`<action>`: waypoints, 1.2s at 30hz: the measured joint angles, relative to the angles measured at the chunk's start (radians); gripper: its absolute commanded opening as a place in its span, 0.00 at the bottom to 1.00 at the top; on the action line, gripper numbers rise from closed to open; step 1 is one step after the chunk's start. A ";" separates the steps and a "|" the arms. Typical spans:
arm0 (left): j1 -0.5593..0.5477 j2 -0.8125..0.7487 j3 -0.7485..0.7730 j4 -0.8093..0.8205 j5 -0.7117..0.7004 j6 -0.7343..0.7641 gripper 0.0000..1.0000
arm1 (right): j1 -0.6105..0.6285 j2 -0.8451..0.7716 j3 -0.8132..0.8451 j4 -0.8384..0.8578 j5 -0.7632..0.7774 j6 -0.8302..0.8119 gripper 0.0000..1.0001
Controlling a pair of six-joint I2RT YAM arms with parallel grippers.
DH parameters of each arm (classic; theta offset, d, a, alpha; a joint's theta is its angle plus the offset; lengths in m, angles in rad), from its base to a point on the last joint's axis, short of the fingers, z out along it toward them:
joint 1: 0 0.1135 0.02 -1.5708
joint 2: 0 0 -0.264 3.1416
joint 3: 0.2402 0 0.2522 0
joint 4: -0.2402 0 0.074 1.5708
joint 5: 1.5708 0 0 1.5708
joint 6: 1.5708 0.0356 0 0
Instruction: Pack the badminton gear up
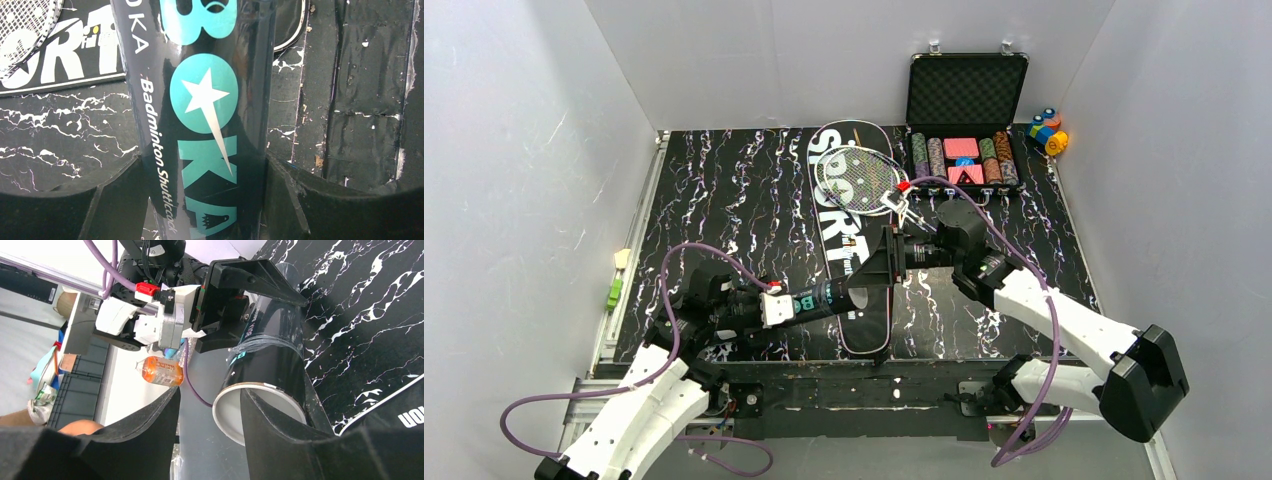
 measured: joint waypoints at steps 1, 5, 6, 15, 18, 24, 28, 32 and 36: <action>0.000 0.000 0.000 -0.001 0.000 0.000 0.11 | -0.001 0.005 0.006 0.000 0.001 0.000 0.56; 0.002 0.001 0.000 -0.005 -0.003 0.001 0.10 | -0.003 0.023 0.012 0.003 -0.003 0.006 0.56; 0.002 0.001 0.000 -0.006 -0.005 0.001 0.11 | -0.003 0.026 0.012 0.004 -0.005 0.008 0.56; 0.005 0.009 0.002 -0.014 -0.017 -0.001 0.11 | 0.002 0.040 0.012 0.001 0.013 0.000 0.56; 0.005 0.013 0.002 -0.016 -0.023 -0.007 0.11 | 0.007 0.037 0.010 -0.008 0.031 -0.014 0.55; 0.004 0.020 0.003 -0.003 -0.015 -0.023 0.11 | 0.015 -0.017 -0.023 -0.050 0.069 -0.047 0.55; 0.003 0.020 0.006 0.012 0.002 -0.031 0.11 | 0.023 -0.076 -0.053 -0.095 0.085 -0.066 0.55; 0.003 0.020 0.006 0.027 0.013 -0.039 0.11 | 0.024 -0.109 -0.059 -0.132 0.094 -0.079 0.55; 0.003 0.019 0.008 0.031 0.013 -0.046 0.11 | 0.024 -0.114 -0.061 -0.142 0.099 -0.081 0.55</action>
